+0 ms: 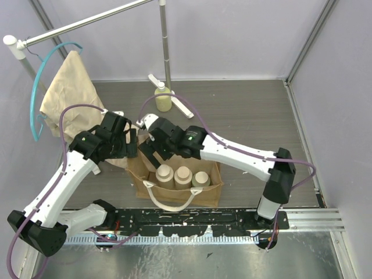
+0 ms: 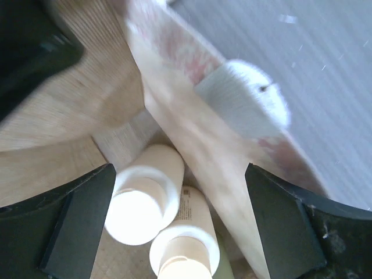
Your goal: Place the personal care products into the canvas bag
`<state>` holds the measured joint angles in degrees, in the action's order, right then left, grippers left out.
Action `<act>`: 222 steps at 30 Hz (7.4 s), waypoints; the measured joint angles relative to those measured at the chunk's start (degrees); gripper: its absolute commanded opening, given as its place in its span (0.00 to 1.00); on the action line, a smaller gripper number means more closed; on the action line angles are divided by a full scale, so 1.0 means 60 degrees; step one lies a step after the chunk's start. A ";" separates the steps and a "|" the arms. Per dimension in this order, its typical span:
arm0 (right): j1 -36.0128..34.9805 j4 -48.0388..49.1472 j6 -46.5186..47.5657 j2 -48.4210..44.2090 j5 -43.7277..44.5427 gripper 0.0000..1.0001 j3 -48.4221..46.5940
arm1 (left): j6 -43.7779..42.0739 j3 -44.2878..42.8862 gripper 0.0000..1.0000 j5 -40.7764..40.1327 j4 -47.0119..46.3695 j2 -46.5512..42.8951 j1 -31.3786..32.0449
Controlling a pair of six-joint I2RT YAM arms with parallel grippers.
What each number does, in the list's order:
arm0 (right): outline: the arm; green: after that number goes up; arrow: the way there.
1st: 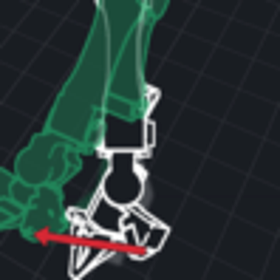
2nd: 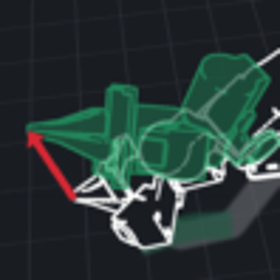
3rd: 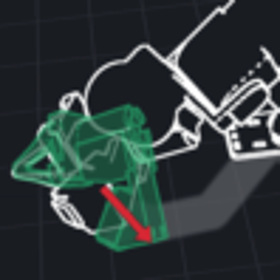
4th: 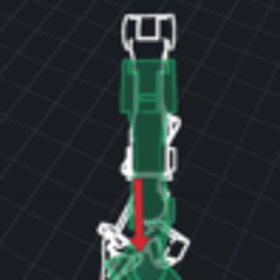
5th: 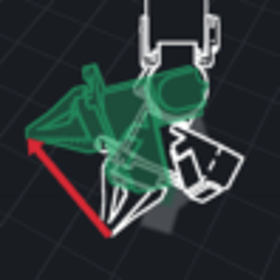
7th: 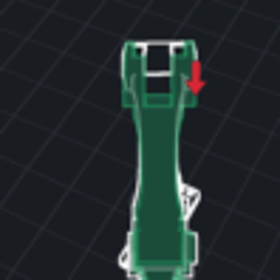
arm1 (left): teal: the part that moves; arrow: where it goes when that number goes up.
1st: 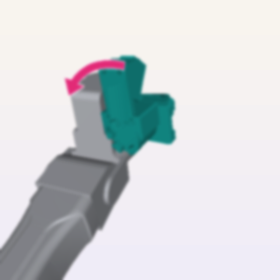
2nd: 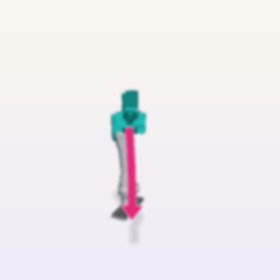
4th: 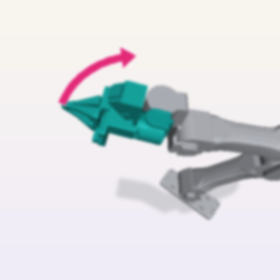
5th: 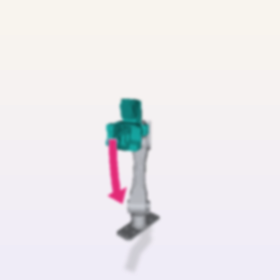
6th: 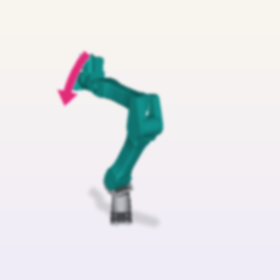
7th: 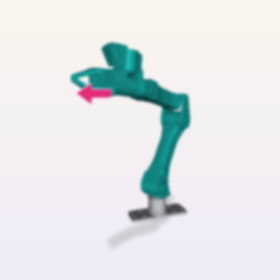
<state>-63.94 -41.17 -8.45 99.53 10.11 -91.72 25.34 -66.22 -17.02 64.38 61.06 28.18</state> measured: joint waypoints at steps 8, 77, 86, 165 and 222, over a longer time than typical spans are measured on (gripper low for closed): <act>0.1104 0.0350 0.0197 -0.1373 -0.0783 1.00 -0.0951 | 0.0084 0.0000 0.98 -0.0011 0.0004 0.0000 0.0000; 0.4758 0.7442 0.2590 0.7730 -0.2681 0.53 -0.6284 | -0.0055 0.0306 0.98 -0.0259 -0.0933 0.0874 0.0000; 0.4776 0.8160 0.2652 0.7595 -0.2543 0.03 -0.5883 | -0.0113 0.0306 0.98 -0.0255 -0.0936 0.0889 0.0000; -0.0798 0.1286 -0.0619 -0.3024 -0.2452 0.00 0.1024 | -0.0903 0.0776 0.98 0.0291 -0.1005 -0.0361 0.0000; -0.1355 0.9522 0.1716 -0.1810 -0.1377 0.01 0.6156 | -0.0532 0.0659 0.98 0.0685 -0.0678 -0.0313 0.0000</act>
<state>-72.07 15.97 1.85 88.66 1.85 -54.78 22.15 -62.26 -12.91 60.31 59.18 28.18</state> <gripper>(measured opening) 0.412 0.979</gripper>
